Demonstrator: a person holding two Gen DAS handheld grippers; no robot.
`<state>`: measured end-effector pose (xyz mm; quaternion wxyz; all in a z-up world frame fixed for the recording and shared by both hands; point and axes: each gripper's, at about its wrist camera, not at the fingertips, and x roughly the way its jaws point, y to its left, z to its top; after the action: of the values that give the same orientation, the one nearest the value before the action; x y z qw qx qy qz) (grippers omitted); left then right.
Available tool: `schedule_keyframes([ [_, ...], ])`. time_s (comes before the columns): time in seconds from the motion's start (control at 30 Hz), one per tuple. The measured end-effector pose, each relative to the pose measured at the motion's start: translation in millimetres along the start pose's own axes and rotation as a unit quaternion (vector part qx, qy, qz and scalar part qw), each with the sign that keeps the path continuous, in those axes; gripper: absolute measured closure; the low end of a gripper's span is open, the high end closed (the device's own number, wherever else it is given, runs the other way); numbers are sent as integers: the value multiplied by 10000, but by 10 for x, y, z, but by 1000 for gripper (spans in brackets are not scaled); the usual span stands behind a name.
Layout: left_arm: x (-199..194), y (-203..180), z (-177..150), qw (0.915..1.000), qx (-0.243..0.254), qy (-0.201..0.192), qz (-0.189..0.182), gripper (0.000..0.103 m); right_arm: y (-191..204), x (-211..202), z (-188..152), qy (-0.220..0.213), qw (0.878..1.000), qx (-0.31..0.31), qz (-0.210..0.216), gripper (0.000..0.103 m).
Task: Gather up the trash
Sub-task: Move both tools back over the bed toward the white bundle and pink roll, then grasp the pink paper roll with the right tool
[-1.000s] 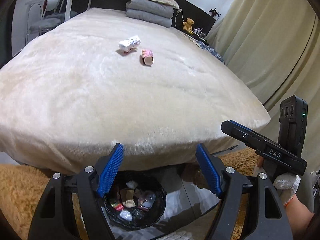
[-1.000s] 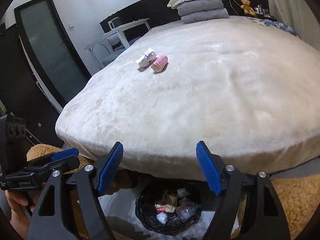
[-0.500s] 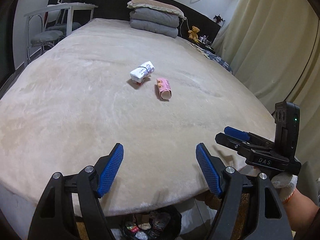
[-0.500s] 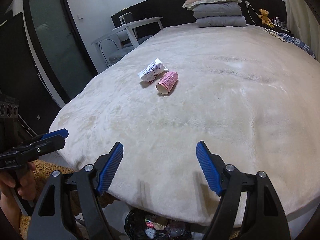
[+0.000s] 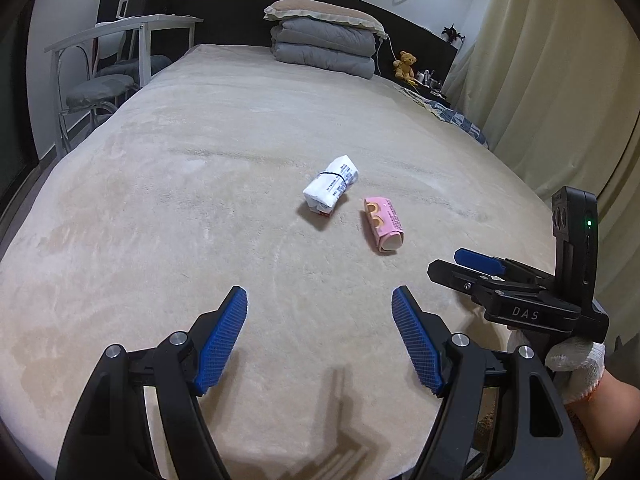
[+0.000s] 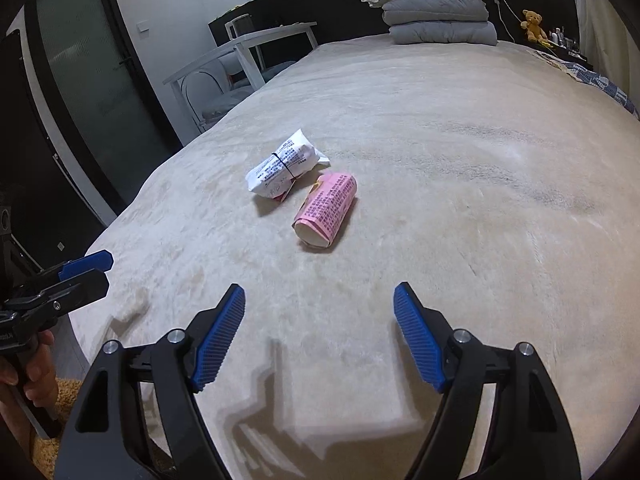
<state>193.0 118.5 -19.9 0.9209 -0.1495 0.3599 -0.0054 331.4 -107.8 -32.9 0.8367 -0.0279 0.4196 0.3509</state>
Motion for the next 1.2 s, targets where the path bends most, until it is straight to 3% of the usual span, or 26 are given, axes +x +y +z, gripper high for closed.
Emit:
schedule_keyframes([
  [0.6, 340, 285, 187, 9997, 84, 39, 226, 30, 77, 687, 449, 162, 9984, 225, -493, 22],
  [0.8, 363, 326, 196, 9996, 15, 48, 291, 30, 95, 787, 462, 284, 9958, 142, -854, 41],
  [0.93, 391, 333, 222, 9994, 20, 25, 342, 30, 104, 778, 507, 254, 9957, 107, -882, 62],
  [1.2, 496, 248, 328, 9994, 80, -28, 333, 30, 12, 705, 471, 165, 9965, 79, -810, 64],
])
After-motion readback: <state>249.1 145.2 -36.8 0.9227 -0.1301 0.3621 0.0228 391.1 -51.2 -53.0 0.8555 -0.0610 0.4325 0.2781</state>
